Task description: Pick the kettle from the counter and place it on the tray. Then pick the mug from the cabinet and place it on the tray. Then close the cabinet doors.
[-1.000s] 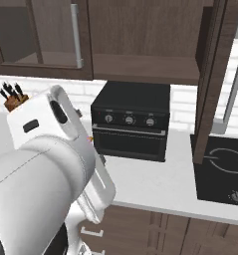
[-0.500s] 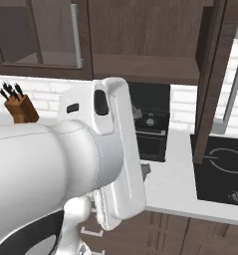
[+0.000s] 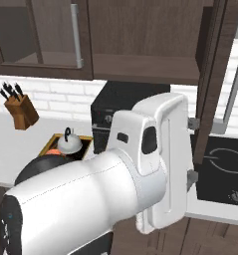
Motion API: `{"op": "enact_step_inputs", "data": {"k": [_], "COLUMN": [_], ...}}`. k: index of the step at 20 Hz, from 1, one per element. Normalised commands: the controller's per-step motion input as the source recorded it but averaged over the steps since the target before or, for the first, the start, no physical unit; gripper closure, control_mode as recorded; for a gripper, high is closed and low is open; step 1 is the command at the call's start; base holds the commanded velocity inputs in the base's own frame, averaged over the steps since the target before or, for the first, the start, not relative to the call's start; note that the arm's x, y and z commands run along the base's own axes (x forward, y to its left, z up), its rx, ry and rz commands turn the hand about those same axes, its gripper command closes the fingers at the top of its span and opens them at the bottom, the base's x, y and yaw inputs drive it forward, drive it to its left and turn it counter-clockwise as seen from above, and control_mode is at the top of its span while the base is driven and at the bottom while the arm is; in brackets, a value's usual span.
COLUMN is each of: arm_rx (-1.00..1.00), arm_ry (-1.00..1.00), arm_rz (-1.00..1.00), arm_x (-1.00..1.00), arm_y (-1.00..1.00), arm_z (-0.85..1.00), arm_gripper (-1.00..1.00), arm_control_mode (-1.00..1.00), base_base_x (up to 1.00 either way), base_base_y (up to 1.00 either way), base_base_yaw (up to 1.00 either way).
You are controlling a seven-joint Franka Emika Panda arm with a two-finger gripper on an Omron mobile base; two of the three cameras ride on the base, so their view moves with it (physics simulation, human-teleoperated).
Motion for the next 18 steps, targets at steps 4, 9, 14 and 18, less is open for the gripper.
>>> {"op": "enact_step_inputs", "data": {"k": [4,9,14,18], "arm_rx": [0.0,0.03,0.02,0.0], "arm_ry": [-0.11,-0.09,-0.02,-0.08], "arm_rz": [-0.38,-0.29,-0.14,-0.01], "arm_x": [0.13,0.08,0.03,0.1], "arm_y": [-0.39,-0.44,-0.29,-0.08], "arm_z": [-0.01,0.05,0.04,0.2], "arm_gripper": [-1.0,-1.0,-1.0,-1.0], "arm_control_mode": [-1.0,-1.0,-1.0,-1.0], "base_base_x": [0.0,0.0,0.0,0.0], "base_base_y": [0.0,0.0,0.0,0.0], "base_base_yaw": [0.0,0.0,0.0,0.0]}}
